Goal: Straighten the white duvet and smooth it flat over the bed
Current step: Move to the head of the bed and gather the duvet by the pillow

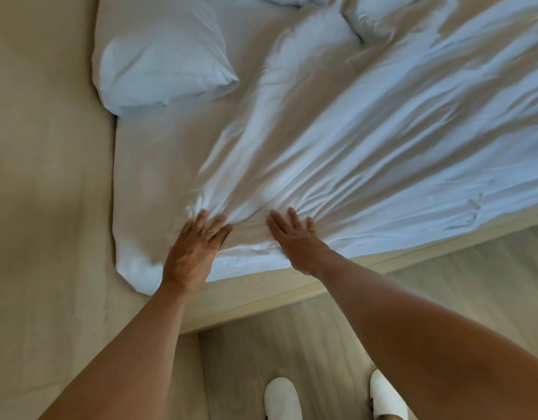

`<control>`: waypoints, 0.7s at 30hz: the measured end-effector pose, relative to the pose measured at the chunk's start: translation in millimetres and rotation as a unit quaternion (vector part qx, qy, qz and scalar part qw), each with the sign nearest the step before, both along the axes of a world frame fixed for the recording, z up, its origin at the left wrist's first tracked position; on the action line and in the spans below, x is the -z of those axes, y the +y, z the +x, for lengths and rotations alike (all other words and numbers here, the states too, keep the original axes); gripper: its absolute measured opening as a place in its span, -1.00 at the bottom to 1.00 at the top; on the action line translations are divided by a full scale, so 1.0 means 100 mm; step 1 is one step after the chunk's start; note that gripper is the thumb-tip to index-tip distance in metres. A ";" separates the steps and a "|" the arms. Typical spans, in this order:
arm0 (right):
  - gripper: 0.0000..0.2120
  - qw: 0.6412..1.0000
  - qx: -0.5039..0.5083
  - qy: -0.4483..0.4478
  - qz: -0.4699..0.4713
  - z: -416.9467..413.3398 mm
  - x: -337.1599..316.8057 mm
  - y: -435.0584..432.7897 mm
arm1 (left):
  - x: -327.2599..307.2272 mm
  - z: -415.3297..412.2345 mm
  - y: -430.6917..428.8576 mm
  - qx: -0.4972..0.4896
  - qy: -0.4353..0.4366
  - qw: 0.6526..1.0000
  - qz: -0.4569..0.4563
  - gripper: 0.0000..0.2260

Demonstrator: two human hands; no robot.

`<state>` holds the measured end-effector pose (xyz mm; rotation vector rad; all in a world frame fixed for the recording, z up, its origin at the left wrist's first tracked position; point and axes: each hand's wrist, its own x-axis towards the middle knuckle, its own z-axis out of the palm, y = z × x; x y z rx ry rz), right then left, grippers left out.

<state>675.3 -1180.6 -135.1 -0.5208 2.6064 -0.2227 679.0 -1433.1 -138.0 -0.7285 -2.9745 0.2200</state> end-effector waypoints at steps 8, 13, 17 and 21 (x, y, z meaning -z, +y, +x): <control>-0.04 1.000 0.015 -0.012 -0.022 0.07 -0.05 0.24 | -0.24 0.00 0.21 -0.064 -0.164 0.982 -0.075 -0.06; 0.00 1.000 0.006 -0.016 -0.006 -0.01 -0.44 0.50 | -0.65 -0.18 0.57 -0.030 -0.251 0.964 -0.085 -0.03; -0.08 0.999 0.036 0.014 0.000 -0.18 -0.99 0.78 | -1.20 -0.43 1.01 -0.025 -0.208 0.976 -0.064 -0.24; -0.13 0.997 0.066 0.044 -0.001 -0.31 -1.61 1.24 | -1.83 -0.66 1.52 -0.036 -0.165 0.984 -0.058 -0.35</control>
